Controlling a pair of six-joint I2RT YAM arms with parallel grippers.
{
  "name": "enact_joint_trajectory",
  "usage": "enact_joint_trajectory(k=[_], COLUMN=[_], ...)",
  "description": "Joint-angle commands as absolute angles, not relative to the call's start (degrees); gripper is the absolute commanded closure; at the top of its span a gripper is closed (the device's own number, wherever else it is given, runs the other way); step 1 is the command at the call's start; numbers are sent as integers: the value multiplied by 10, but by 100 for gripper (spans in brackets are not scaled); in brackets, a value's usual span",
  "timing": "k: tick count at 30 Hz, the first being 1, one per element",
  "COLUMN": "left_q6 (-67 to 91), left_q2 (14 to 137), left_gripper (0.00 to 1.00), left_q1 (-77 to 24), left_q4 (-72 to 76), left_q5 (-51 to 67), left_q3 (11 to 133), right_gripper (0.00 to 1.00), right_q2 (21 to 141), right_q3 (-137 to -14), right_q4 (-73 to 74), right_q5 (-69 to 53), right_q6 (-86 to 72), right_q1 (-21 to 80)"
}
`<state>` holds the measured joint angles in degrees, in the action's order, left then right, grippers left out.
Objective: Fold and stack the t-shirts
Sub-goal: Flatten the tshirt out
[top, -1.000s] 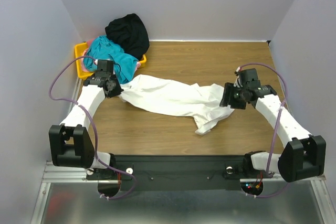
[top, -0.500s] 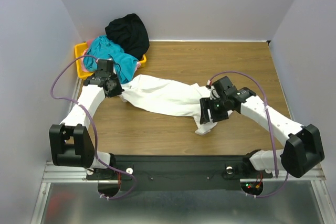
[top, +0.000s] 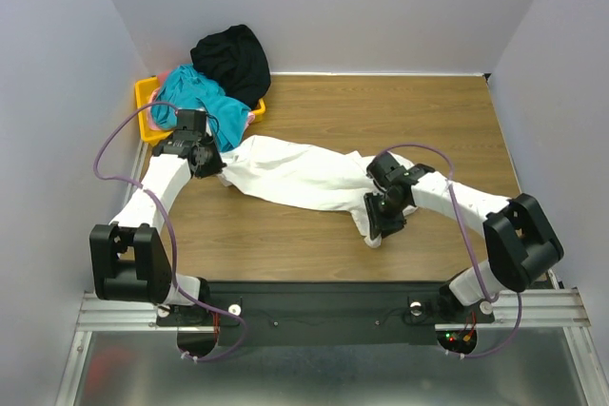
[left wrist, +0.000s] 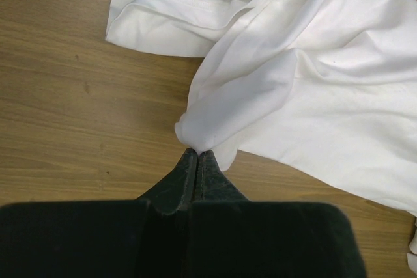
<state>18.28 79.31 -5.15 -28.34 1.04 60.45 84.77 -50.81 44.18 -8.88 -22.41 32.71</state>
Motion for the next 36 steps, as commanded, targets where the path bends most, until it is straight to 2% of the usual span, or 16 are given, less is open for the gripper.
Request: enact_joint_trajectory(k=[1, 3, 4, 8, 11, 15, 19, 22, 25, 26, 29, 32, 36], left_q6=[179, 178, 178, 172, 165, 155, 147, 144, 141, 140, 141, 141, 136], left_q2=[766, 764, 763, 758, 760, 778, 797, 804, 809, 811, 818, 822, 828], left_gripper=[100, 100, 100, 100, 100, 100, 100, 100, 100, 100, 100, 100, 100], left_q1=[-51, -50, -49, -46, -42, -38, -31, -25, -25, -25, -25, -25, -25], left_q4=[-279, -283, -284, -303, -313, -308, -303, -305, -298, -297, -291, -287, -289], left_q5=[8, 7, 7, 9, 9, 18, 11, 9, 19, 22, 34, 41, 41], left_q3=[596, 598, 602, 630, 651, 662, 668, 678, 679, 679, 675, 670, 671], right_gripper=[84, 98, 100, 100, 98, 87, 79, 71, 42, 38, 32, 32, 32], right_q2=[867, 861, 853, 820, 804, 819, 862, 870, 852, 846, 818, 793, 787], right_q3=[-524, -538, -554, -614, -643, -650, -678, -702, -709, -707, -676, -631, -590], right_q4=[395, 397, 400, 434, 461, 460, 454, 451, 452, 450, 443, 440, 436], right_q5=[-51, -36, -17, -4, 4, -61, -12, -25, -26, -29, -62, -91, -69], right_q6=[-236, -239, -243, -244, -221, -170, -197, -191, -180, -176, -164, -163, -160], right_q1=[331, 331, 330, 300, 220, 13, -32, -38, -38, -38, -35, -29, -29])
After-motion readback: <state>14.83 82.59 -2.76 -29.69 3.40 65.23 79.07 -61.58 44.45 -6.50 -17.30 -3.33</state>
